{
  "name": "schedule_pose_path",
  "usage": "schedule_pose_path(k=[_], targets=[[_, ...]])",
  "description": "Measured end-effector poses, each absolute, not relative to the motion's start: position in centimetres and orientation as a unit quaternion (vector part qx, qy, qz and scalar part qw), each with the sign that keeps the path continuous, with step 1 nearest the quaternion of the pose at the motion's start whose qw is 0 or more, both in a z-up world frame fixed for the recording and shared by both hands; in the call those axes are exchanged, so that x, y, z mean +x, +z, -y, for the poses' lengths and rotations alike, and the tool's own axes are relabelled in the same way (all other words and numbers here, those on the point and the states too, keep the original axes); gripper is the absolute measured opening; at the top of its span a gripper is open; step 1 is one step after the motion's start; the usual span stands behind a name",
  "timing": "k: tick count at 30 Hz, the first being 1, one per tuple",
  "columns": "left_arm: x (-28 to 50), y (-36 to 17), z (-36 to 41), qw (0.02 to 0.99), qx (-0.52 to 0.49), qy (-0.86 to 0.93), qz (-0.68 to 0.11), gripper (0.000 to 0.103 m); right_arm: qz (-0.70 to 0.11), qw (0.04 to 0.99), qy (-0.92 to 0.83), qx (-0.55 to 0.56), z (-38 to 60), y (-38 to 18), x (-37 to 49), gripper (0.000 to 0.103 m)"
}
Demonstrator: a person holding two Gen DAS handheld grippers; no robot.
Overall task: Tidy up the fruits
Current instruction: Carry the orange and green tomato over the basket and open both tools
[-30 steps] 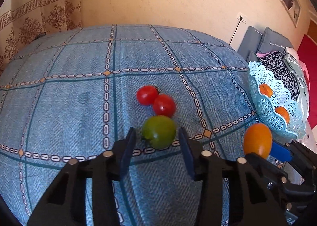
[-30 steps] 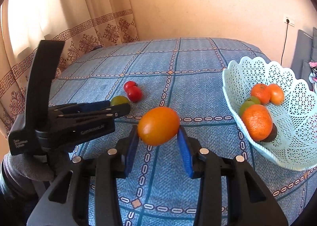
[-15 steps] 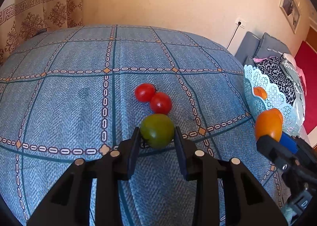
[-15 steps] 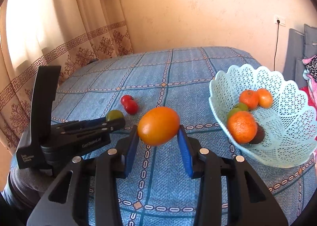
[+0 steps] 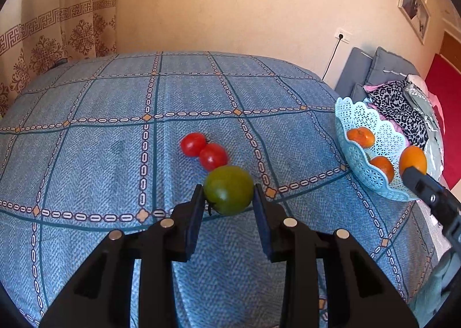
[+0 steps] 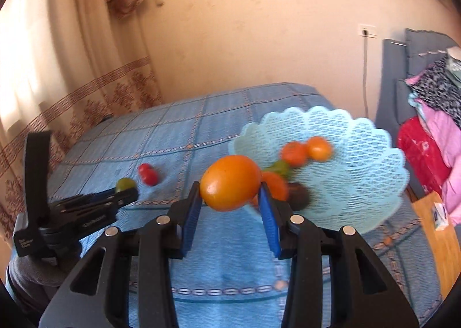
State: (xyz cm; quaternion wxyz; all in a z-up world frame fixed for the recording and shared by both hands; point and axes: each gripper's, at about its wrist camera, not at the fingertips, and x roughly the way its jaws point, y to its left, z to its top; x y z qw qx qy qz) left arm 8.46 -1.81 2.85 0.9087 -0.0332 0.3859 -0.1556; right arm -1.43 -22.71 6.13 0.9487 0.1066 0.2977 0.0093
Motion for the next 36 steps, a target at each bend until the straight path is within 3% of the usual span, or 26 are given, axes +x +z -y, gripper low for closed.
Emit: schedule_pose_path(k=[20, 23, 36], targets=[[6.8, 5.9, 6.7, 0.914, 0.002, -0.169, -0.368, 0.034, -0.313, 0.943, -0.036, 0.102, 28.9, 4.8, -2.2, 0.043], [6.5, 6.6, 8.1, 0.915, 0.011, -0.173, -0.364, 0.035, -0.3, 0.948, -0.032, 0.1, 29.7, 5.0, -2.7, 0.054], [6.5, 8.4, 17.2, 0.907, 0.057, -0.208, -0.363, 0.035, -0.258, 0.959, -0.044, 0.111, 35.0, 5.6, -4.3, 0.054]])
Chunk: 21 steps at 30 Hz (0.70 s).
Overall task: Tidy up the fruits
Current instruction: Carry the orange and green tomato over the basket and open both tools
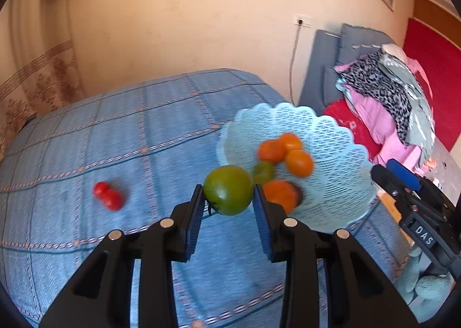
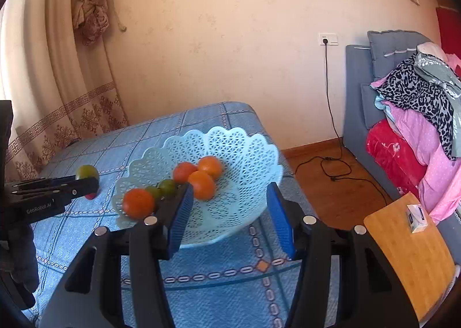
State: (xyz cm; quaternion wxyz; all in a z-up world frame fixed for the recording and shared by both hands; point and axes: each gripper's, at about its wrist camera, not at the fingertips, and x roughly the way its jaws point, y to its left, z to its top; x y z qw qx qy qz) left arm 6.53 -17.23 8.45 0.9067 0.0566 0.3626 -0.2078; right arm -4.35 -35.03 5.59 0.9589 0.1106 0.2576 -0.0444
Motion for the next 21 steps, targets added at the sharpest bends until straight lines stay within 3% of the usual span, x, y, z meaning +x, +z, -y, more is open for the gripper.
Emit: schedule_pose_path(k=[8, 18, 19, 20, 21], targets=[[7.4, 8.0, 24.4, 0.897, 0.089, -0.233, -0.366, 0.035, -0.259, 0.953, -0.036, 0.153, 38.1, 4.8, -5.0, 0.055], [9.1, 6.1, 27.0, 0.881, 0.089, -0.233, -0.401, 0.037, -0.266, 0.947, -0.046, 0.172, 39.1, 3.3, -4.7, 0.059], [9.2, 6.0, 27.0, 0.88, 0.086, -0.236, -0.404, 0.041, -0.268, 0.946, -0.049, 0.176, 39.2, 3.3, -4.7, 0.059], [9.2, 6.1, 26.8, 0.88, 0.082, -0.238, -0.404, 0.059, -0.271, 0.945, -0.051, 0.177, 39.3, 3.3, -4.7, 0.059], [9.0, 6.2, 26.6, 0.883, 0.077, -0.236, -0.398, 0.069, -0.274, 0.944, -0.054, 0.176, 39.3, 3.3, -4.8, 0.059]])
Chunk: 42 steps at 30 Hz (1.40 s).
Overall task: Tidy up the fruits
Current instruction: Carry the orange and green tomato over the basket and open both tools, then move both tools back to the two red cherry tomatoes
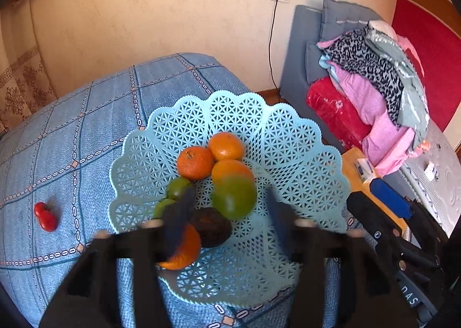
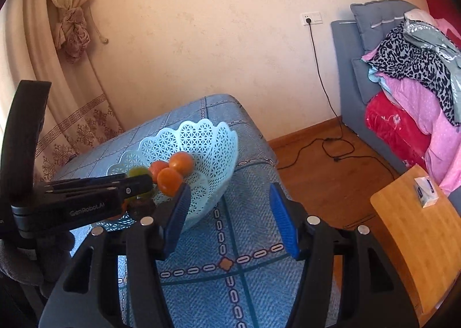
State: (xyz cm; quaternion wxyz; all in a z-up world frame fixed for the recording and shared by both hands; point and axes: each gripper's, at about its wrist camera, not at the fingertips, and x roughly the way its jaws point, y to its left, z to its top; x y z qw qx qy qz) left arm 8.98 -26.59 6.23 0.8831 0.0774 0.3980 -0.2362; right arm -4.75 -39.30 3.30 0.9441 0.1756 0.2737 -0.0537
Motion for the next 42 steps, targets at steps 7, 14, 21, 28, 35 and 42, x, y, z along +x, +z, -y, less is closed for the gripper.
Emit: schedule_pose_path(k=[7, 14, 21, 28, 35, 42], targets=[[8.4, 7.4, 24.8, 0.893, 0.073, -0.232, -0.379, 0.069, -0.268, 0.943, -0.089, 0.177, 39.3, 3.7, -6.7, 0.059], [7.7, 8.3, 21.0, 0.903, 0.056, -0.218, -0.365, 0.079, -0.264, 0.947, -0.087, 0.163, 37.4, 4.7, -7.0, 0.061], [7.1, 8.7, 15.4, 0.915, 0.044, -0.189, -0.353, 0.083, -0.25, 0.957, -0.064, 0.134, 32.8, 6.3, -6.4, 0.071], [7.5, 9.0, 9.4, 0.927, 0.033, -0.153, -0.342, 0.09, -0.262, 0.956, -0.033, 0.131, 28.1, 6.6, -4.8, 0.078], [8.9, 8.1, 3.6, 0.932, 0.021, -0.108, -0.347, 0.09, -0.275, 0.956, -0.006, 0.102, 23.6, 6.6, -3.1, 0.078], [10.6, 6.1, 0.0, 0.928, 0.026, -0.075, -0.363, 0.09, -0.294, 0.953, 0.028, 0.071, 19.6, 6.1, -2.0, 0.078]])
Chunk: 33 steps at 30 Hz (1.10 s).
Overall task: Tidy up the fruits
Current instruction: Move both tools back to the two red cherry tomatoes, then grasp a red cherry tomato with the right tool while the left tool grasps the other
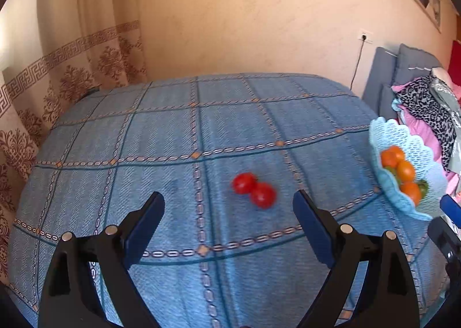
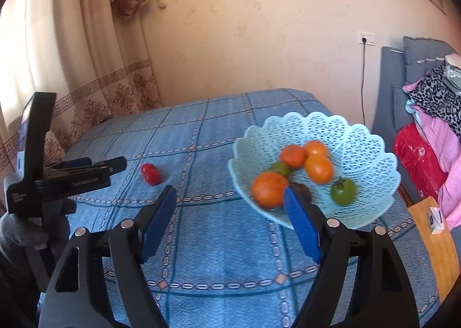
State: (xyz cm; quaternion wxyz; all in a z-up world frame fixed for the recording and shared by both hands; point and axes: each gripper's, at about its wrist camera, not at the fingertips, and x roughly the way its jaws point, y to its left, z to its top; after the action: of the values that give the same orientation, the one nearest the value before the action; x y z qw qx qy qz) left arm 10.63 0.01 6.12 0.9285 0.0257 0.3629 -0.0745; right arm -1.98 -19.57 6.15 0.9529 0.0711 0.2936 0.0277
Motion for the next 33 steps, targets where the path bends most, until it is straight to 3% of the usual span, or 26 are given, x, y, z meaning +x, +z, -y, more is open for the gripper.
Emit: schedule_pose_path(k=[17, 33], targets=[[12.2, 4.4, -4.8, 0.934, -0.001, -0.019, -0.358, 0.09, -0.397, 0.907, 0.137, 0.04, 13.2, 1.4, 6.7, 0.078], [13.0, 3.6, -6.3, 0.933, -0.011, -0.017, -0.358, 0.09, -0.429, 0.889, 0.161, 0.003, 8.1, -1.2, 13.9, 0.06]])
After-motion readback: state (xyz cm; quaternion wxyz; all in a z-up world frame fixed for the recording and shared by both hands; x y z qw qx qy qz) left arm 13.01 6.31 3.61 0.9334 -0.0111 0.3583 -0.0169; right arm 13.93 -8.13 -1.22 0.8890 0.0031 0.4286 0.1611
